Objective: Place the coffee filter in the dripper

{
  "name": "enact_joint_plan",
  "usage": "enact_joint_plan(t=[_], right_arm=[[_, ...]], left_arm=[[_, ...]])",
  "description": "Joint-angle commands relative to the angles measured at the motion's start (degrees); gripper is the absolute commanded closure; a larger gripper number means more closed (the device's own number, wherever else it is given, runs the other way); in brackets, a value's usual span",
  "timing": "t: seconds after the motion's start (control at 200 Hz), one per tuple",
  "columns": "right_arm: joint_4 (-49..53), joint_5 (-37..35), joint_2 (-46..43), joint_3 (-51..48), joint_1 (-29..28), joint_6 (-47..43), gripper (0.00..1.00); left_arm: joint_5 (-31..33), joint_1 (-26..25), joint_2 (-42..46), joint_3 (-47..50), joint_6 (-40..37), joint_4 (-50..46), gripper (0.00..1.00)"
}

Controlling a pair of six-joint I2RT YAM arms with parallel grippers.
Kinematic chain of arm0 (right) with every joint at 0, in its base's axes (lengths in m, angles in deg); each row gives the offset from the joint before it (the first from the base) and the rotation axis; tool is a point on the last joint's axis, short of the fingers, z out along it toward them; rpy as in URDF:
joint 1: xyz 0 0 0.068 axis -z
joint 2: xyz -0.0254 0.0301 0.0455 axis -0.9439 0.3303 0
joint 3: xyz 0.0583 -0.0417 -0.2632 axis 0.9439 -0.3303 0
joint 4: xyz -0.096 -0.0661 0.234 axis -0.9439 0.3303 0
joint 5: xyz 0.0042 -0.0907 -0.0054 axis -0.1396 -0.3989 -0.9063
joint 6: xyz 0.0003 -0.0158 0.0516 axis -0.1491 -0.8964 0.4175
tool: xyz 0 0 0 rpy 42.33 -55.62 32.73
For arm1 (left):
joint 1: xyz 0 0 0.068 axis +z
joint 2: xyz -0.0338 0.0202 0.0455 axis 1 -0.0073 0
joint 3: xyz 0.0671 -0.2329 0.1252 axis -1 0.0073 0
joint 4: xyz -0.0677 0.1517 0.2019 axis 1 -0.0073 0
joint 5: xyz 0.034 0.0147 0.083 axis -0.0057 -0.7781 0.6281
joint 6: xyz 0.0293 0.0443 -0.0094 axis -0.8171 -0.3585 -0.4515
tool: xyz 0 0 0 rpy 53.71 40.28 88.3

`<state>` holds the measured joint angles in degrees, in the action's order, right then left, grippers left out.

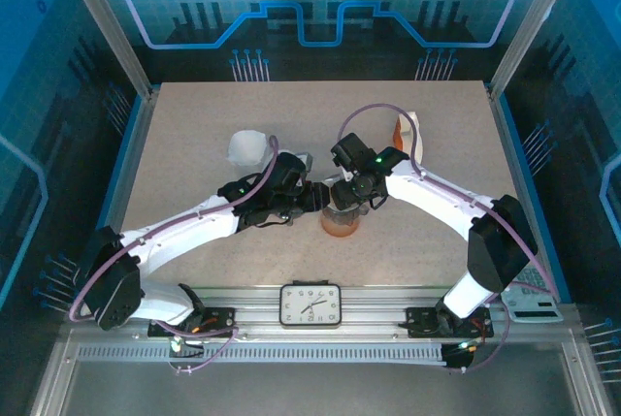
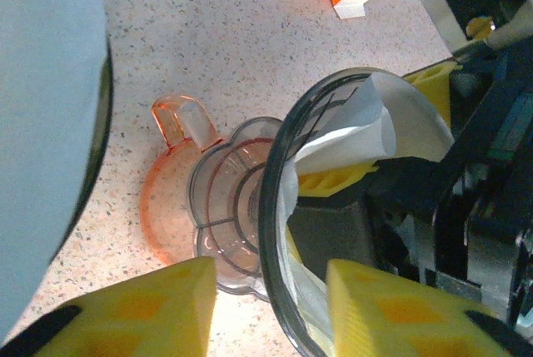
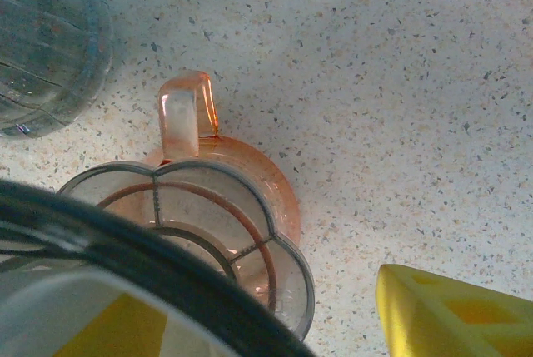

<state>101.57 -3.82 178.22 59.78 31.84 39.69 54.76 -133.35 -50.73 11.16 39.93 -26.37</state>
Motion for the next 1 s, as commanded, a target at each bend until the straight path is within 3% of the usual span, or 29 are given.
enact_joint_plan(t=[0.0,0.29,0.605,0.996], right_arm=[[-0.3,-0.1,0.4,-1.4,0.5,0.6,0.33],[-0.2,0.1,-0.7,0.5,0.5,0.9,0.33],[1.5,-0.5,-4.6,2.3,0.7,0.8,0.32],[0.6,-1.2,-1.2,-1.4,0.6,1.1,0.32]], left_arm=[[-0.2,0.1,-0.2,-0.8,-0.2,-0.3,0.63],[-1.2,0.2,0.1,-0.2,-0.2,-0.7,0.7],[-1.3,0.2,0.2,0.1,-0.1,-0.3,0.7],[-1.4,0.2,-0.1,0.3,0.0,-0.3,0.7]])
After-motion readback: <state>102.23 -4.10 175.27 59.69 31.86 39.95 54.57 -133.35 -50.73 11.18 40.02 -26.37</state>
